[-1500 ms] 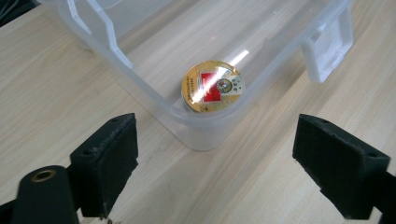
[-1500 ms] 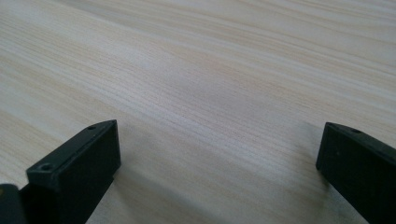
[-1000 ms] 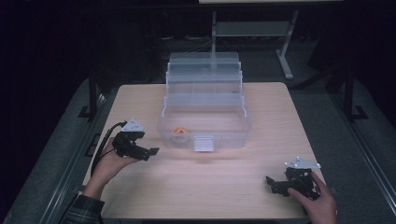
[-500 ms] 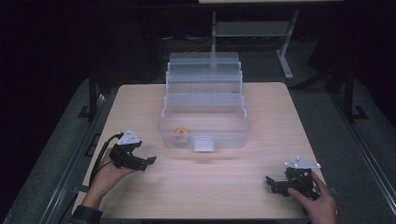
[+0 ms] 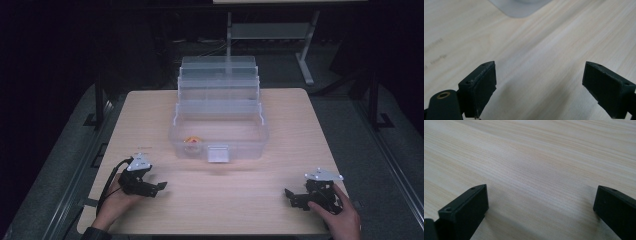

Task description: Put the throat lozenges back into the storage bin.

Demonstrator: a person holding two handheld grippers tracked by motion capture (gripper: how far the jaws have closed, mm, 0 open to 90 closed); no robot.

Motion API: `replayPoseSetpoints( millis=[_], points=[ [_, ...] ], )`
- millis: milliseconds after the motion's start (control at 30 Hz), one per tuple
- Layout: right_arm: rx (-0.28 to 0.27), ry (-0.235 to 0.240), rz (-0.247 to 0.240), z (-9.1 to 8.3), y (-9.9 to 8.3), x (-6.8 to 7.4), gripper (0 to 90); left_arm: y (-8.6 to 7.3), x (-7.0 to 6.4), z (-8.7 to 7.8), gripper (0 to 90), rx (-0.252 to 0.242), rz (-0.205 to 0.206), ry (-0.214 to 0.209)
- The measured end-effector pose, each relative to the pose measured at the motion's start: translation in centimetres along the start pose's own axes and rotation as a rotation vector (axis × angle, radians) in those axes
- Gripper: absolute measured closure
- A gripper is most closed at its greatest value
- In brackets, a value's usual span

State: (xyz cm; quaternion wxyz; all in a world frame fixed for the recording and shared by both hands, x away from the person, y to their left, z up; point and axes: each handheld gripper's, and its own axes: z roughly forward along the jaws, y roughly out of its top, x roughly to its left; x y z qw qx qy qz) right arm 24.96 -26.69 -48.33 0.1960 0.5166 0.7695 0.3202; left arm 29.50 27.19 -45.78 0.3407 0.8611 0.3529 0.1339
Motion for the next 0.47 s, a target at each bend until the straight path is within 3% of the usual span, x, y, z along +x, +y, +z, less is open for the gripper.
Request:
replayPoseSetpoints(
  millis=[233,333,467],
  points=[
    [0.0,0.0,0.0,0.0,0.0,0.0,0.0,-1.0,-0.1,0.3,11.2,0.022,-0.002,-0.021],
    [-0.001,0.0,0.0,0.0,0.0,0.0,0.0,-1.4,-0.1,0.3,11.0,0.001,-0.006,-0.025],
    [-0.001,0.0,0.0,0.0,0.0,0.0,0.0,-1.8,-0.3,0.3,10.9,-0.018,0.027,-0.013]
  ],
)
